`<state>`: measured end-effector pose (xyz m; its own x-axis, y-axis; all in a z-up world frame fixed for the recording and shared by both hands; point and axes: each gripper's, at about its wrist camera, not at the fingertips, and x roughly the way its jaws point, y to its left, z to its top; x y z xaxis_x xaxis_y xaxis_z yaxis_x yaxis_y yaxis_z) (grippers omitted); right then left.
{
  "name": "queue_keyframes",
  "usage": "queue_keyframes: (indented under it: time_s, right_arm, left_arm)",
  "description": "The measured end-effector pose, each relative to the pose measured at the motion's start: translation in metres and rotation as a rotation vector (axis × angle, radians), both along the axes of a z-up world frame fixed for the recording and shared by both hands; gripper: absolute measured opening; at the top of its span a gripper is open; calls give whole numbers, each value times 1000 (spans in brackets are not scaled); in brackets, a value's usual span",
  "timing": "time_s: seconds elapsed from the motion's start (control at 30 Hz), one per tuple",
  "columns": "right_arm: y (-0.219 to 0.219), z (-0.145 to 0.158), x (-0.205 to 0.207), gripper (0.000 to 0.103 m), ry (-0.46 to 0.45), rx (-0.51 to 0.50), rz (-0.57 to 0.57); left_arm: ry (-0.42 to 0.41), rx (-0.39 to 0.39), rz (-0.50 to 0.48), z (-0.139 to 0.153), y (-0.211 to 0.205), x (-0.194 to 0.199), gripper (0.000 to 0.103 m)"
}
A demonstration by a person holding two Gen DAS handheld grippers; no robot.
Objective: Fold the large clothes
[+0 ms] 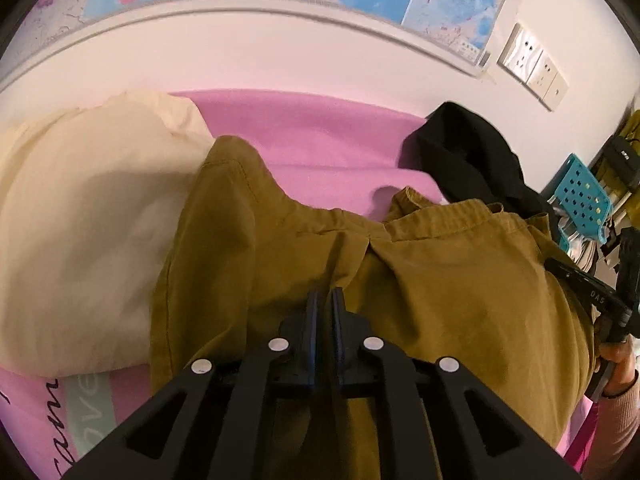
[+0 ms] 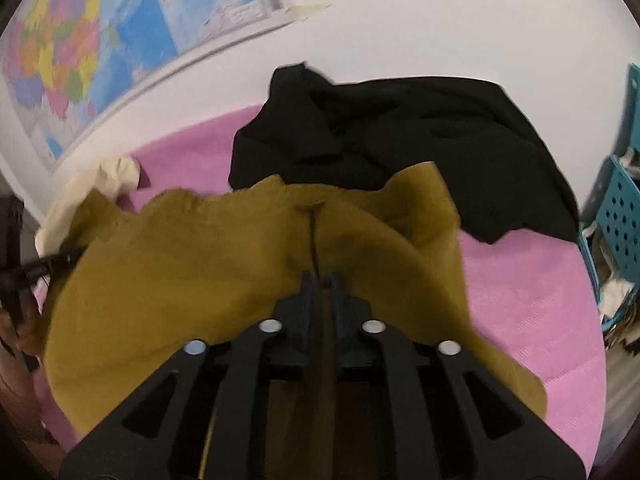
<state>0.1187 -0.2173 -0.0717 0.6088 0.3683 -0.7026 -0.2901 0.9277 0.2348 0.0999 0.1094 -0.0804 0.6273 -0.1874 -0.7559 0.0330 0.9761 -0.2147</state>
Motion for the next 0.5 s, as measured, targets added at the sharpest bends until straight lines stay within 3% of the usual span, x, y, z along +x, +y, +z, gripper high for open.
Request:
queue_keyframes:
  time_s: [0.07,0.13,0.2,0.33,0.5]
  right_arm:
    - [-7,9,-7,25,-21,10,-16]
    - [-12,24,-22,31,-72,45,-7]
    - [-14,39,-40,46,-126,71,3]
    - [2,53,-65,46,-176,97,95]
    - [35,48,-73,46,-171,74,192]
  left_arm:
    - [-31,35,5,7,-3,-6,23]
    - [-87,67,-26,13,-7,-14,27]
    - [-116,87,-30,18,-11,-23,30]
    - [-161,128,-41,25,-21,-36,37]
    - [-183,159,-60,26,-30,-46,38]
